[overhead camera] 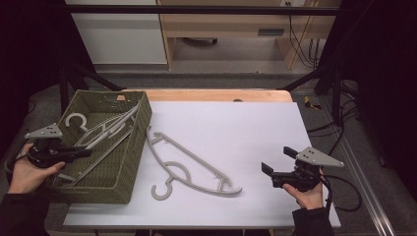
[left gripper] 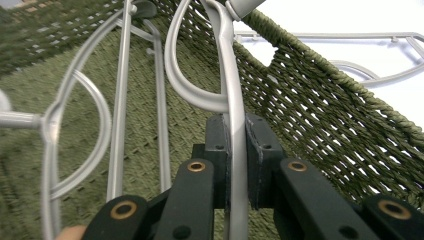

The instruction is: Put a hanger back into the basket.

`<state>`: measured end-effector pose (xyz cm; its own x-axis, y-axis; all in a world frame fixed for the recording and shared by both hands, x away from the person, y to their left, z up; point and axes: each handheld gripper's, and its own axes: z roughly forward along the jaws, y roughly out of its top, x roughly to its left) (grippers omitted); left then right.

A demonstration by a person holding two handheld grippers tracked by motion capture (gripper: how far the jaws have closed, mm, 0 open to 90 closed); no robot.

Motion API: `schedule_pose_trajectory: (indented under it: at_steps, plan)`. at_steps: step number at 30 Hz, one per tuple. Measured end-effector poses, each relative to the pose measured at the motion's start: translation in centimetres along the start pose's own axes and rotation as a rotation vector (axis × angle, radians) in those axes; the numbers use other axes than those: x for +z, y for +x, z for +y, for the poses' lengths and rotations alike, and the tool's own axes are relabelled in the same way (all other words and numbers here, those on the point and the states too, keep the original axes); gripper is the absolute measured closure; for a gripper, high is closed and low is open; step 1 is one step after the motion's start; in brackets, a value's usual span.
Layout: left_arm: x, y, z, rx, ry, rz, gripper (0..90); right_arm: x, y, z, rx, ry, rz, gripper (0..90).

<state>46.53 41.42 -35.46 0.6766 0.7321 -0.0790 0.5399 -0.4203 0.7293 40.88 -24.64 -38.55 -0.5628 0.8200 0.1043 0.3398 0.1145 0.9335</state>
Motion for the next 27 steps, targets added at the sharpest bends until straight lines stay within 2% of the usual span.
schedule_pose_trajectory:
  at_steps: [8,9,10,12,14,16,18,20,24,26,27]
  plan:
    - [0.9,-0.3,-0.5,-0.028,0.014,0.003,81.4,0.0,0.0,0.0,-0.002,-0.002,0.002,2.7]
    - [1.0,-0.4,-0.5,-0.031,0.025,0.011,81.3,0.0,0.0,0.0,-0.003,-0.002,0.005,2.7]
    - [1.4,-0.5,-0.4,-0.044,0.065,0.036,81.1,-0.1,0.0,0.0,-0.006,0.0,0.003,2.7]
    - [1.7,-0.5,-0.4,-0.037,0.107,0.044,80.8,-0.1,0.0,0.0,-0.006,-0.001,0.003,2.7]
    - [1.8,-0.5,-0.4,-0.076,0.103,0.049,80.5,-0.1,0.0,0.1,-0.001,-0.005,0.003,2.7]
    - [1.9,-0.4,-0.6,-0.089,0.103,0.064,79.8,-0.1,0.0,0.0,-0.002,-0.004,0.001,2.7]
    - [1.9,-0.1,-0.7,-0.108,0.122,0.106,78.5,0.0,0.0,0.0,-0.003,-0.001,0.002,2.7]
    - [1.8,0.2,-0.9,-0.135,0.131,0.12,77.2,0.0,0.0,0.0,-0.002,-0.001,0.002,2.7]
    - [1.1,1.1,-1.3,-0.19,0.108,0.133,75.1,0.0,0.0,0.0,0.0,-0.001,0.0,2.7]
    - [0.9,1.4,-1.3,-0.218,0.095,0.161,74.2,0.0,0.0,0.0,0.001,0.002,0.001,2.7]
    - [0.9,1.4,-1.3,-0.218,0.095,0.161,74.0,0.1,0.1,0.0,0.001,0.001,0.0,2.7]
